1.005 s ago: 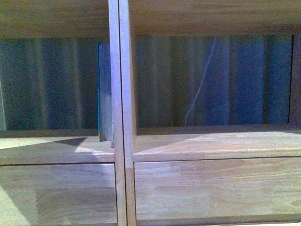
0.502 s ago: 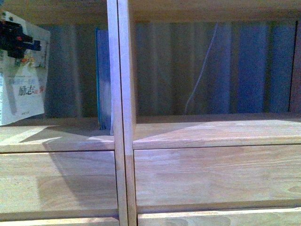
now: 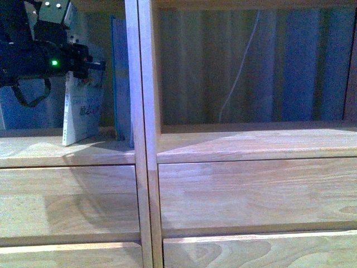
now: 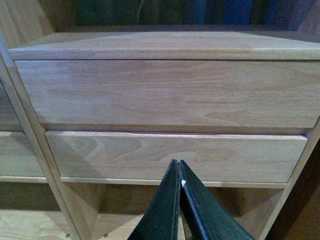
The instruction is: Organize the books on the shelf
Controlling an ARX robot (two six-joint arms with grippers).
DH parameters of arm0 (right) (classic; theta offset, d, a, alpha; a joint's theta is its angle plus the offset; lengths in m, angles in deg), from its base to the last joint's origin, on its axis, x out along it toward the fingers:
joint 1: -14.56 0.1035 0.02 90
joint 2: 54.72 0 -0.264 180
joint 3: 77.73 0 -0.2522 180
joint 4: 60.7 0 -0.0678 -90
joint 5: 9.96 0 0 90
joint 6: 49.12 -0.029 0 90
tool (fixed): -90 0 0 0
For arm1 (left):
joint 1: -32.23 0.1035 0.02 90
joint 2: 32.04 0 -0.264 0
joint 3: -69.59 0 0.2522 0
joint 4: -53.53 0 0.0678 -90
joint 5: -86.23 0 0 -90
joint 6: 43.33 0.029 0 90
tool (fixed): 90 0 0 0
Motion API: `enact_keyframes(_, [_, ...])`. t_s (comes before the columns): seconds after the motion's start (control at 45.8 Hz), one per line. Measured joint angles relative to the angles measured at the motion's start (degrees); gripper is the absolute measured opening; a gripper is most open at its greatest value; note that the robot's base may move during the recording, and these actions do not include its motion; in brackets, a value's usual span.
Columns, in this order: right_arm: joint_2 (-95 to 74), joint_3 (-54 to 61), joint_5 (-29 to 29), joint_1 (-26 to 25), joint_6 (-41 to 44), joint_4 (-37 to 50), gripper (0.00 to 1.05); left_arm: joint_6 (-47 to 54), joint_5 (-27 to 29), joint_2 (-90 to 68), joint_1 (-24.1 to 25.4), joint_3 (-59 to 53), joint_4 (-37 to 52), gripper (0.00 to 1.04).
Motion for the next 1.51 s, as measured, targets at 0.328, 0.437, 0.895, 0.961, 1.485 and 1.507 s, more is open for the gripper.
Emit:
enact_keyframes(0.328, [5.9, 1.9, 0.0, 0.0, 0.2, -2.8, 0.03, -0.2, 2.7, -3.1, -2.4, 3.8, -1.1, 0.17])
enact_keyframes(0.437, [8.0, 1.9, 0.0, 0.0, 0.2, -4.7, 0.03, -0.3, 3.2, -3.5, -2.7, 4.3, -1.1, 0.17])
enact_keyframes(0.895, [14.4, 1.9, 0.0, 0.0, 0.2, -11.3, 0.03, -2.2, 6.1, -3.6, -3.9, 1.0, -2.8, 0.60])
enact_keyframes(0.961, [15.1, 1.9, 0.0, 0.0, 0.2, -12.0, 0.03, -2.2, 6.7, -3.5, -3.8, -0.1, -2.7, 0.70])
enact_keyframes(1.485, [24.9, 1.9, 0.0, 0.0, 0.2, -22.0, 0.03, -8.2, 10.8, 6.3, -4.2, -13.5, -3.1, 0.97])
enact_keyframes(1.507, [24.9, 1.9, 0.0, 0.0, 0.2, -22.0, 0.03, -8.6, 11.1, 7.1, -4.3, -14.5, -3.1, 0.97])
